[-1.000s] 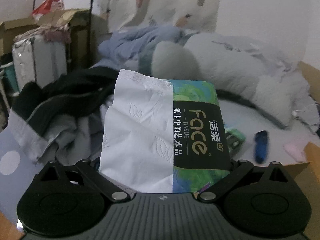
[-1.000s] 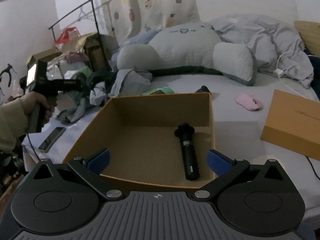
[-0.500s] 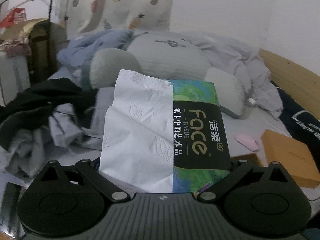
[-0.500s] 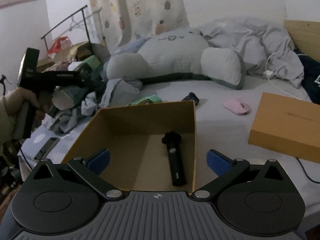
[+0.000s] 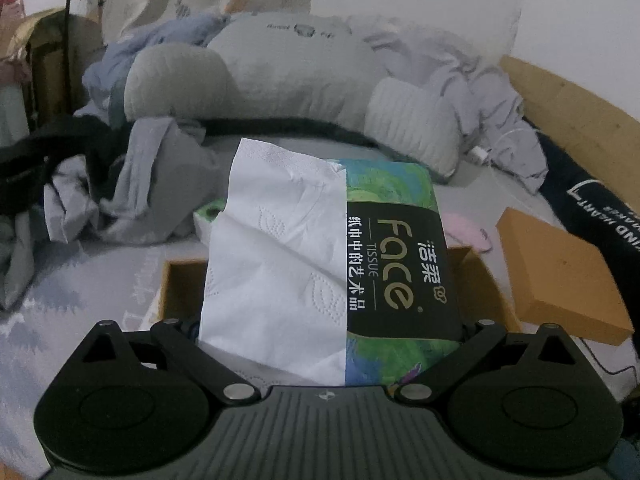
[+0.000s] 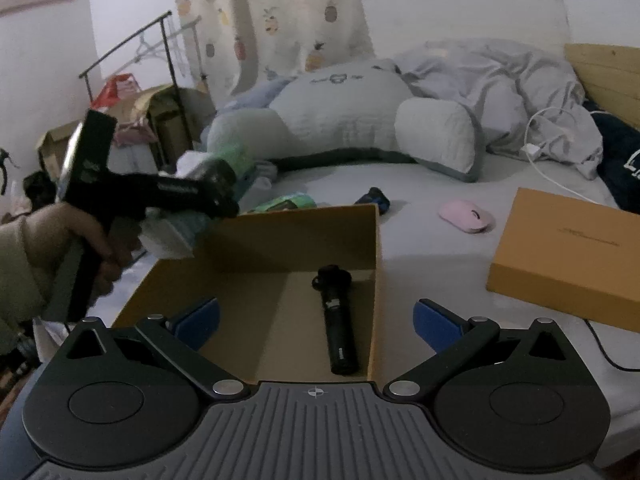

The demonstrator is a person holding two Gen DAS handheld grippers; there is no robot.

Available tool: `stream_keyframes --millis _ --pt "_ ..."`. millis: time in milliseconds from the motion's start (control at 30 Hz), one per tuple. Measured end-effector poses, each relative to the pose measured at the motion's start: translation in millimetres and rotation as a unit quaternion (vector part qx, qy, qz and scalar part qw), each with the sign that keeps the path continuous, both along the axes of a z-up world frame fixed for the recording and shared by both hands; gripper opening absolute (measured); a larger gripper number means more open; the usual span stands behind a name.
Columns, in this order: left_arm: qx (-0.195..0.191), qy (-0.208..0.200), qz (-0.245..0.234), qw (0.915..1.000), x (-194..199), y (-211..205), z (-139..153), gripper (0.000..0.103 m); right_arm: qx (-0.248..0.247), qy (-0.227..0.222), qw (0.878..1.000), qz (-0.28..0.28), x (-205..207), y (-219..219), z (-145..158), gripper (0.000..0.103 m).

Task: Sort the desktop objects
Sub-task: 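Lower the tissue pack into the cardboard box with the left gripper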

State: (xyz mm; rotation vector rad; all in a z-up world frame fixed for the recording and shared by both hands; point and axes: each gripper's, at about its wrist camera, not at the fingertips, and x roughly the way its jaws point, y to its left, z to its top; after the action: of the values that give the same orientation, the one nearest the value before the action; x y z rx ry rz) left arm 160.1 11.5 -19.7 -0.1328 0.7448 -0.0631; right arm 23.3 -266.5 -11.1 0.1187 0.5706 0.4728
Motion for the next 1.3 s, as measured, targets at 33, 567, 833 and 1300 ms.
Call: stream_keyframes --millis 33,567,833,1300 --pt "-0.001 0.005 0.004 1.0000 0.8 -0.3 -3.7 0.100 -0.001 0.001 1.000 0.000 0.3 -0.1 0.0 0.103" --pt "0.042 0.074 0.037 0.9957 17.6 -14.5 -49.5 0.100 -0.010 0.007 1.000 0.007 4.1 0.4 -4.2 0.103" --pt "0.055 0.107 0.037 0.9920 24.6 -26.0 -65.5 0.100 -0.011 0.008 1.000 0.007 5.4 -0.5 -5.0 0.103" --pt "0.068 0.175 0.050 0.9809 47.2 -28.3 -94.2 0.101 -0.011 0.010 1.000 0.008 3.6 -3.0 -5.7 0.103"
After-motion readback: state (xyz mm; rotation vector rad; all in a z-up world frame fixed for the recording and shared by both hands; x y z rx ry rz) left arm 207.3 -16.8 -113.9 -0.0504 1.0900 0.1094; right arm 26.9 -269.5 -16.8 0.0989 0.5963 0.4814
